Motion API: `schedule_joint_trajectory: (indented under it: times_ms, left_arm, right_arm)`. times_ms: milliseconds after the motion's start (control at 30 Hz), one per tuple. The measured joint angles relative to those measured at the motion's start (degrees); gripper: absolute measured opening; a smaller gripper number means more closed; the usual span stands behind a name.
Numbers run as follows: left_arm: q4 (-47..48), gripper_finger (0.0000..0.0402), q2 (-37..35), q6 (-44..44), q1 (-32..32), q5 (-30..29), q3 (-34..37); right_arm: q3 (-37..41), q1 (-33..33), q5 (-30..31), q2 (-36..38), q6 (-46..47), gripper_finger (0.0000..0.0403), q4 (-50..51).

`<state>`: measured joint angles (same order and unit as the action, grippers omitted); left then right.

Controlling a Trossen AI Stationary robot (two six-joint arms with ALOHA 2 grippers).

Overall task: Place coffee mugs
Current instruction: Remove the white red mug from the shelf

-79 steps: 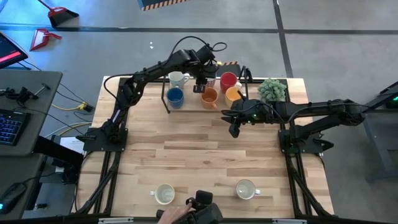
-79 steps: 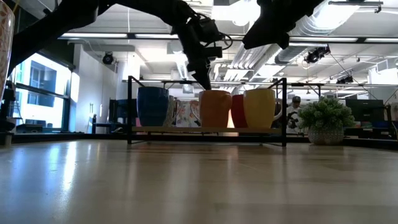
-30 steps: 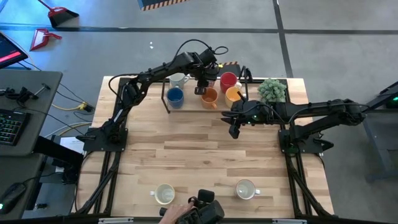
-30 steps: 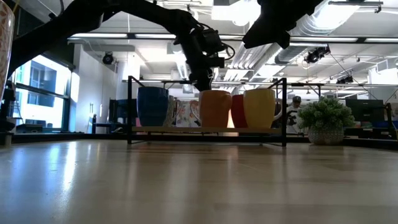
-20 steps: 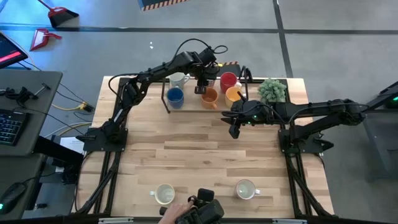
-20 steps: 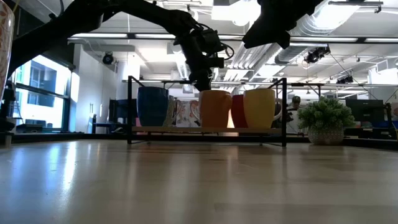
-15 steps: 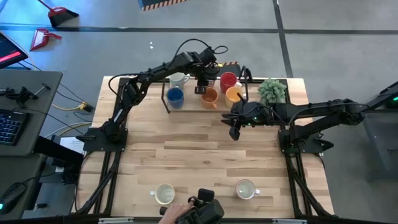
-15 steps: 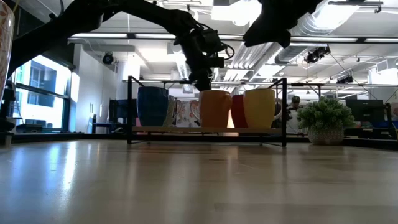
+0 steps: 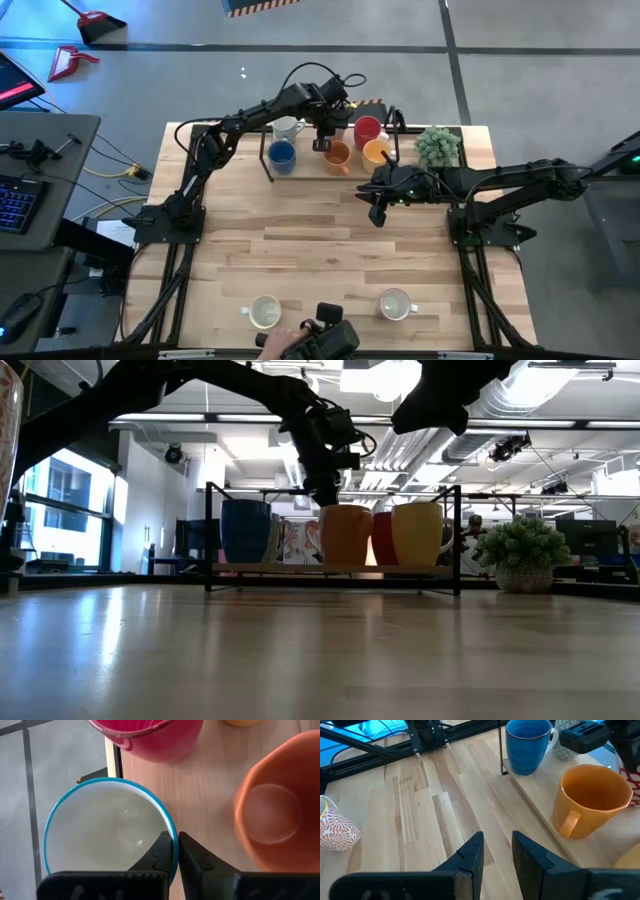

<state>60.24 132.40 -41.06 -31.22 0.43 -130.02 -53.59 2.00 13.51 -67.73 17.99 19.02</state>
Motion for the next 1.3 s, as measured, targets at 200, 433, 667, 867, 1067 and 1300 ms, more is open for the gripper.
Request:
schedule_joint_trajectory:
  times_ms: [200,433,667,867,1067,1300]
  left_arm:
    - [0.31,0.0004,0.0,0.27,0.0,-1.16,0.0]
    - [2.95,0.0002,-0.17,0.32,-0.02,-2.22,-0.11]
    - [5.52,0.0001,-0.06,0.48,-0.02,-2.45,-1.61]
    - [7.36,0.0001,0.0,0.52,0.08,-2.62,-2.29]
    - [7.83,0.0001,0.0,0.49,0.68,-2.65,-2.33]
    - [9.43,0.0001,-0.37,0.73,1.03,-2.71,-2.36]
  right_arm:
    - [0.0,0.0,0.01,0.0,-0.11,0.0081,0.0]
    - [0.0,0.0,0.03,0.0,-0.45,0.0081,0.0]
    - [-0.01,0.0,0.04,0.0,-0.49,0.0081,0.0]
    - [0.01,0.0,1.54,0.01,-1.55,0.0081,-0.22]
    - [-0.01,-0.02,1.54,0.0,-1.98,0.0081,-0.36]
    - [-0.01,-0.02,2.83,0.0,-2.57,0.0081,-0.37]
